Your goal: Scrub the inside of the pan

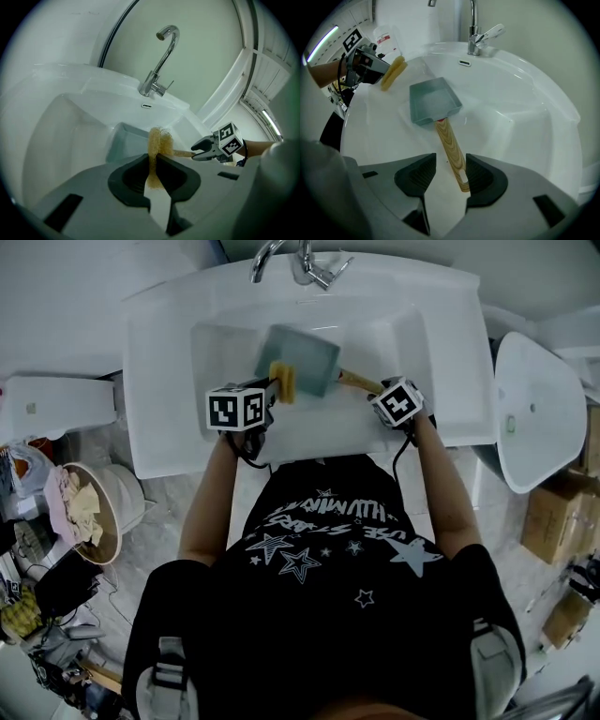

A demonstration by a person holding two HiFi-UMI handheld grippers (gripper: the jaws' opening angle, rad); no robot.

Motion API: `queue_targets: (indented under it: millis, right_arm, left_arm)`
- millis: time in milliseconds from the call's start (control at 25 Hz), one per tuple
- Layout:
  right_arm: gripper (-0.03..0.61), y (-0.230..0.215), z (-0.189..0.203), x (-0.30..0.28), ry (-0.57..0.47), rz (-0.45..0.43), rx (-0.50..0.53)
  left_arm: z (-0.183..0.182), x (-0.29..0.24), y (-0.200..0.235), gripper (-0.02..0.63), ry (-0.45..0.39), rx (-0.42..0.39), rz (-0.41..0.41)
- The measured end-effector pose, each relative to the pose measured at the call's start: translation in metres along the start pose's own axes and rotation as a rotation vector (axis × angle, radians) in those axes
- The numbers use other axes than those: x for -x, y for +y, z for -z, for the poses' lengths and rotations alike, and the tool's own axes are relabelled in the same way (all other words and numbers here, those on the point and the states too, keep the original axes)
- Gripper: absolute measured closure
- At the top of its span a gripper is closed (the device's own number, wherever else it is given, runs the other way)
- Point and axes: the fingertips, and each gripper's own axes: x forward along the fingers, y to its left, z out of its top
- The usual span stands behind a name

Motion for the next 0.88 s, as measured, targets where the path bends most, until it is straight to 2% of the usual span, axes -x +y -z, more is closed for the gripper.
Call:
queue_targets:
  millis: [160,320,480,880]
  right_arm:
    - [0.388,0.007,0.005,-0.01,0.045,-0.046,0.035]
    - [0.391,-0.004,-0.003,-0.018,0.034,-0.015,0.115]
    - [0.392,-0.001,-0.006,-0.023,0.045,-0.042,0.147]
    - [0.445,-0.001,0.0,-0.035,0.131,-0.032,0.216]
  left_arm:
    - [0.005,-0.002,0.006,0.563,0.02,0.025,-0.038]
    - [0.007,-0.006,0.007,0.561,0.028,0.041,-0.055]
    - [0.007,-0.01,0.008,0.561,0.032,0.053,-0.07]
    - [0.008,-0.018,0.019,0.563,0.066,0.04,-0.117]
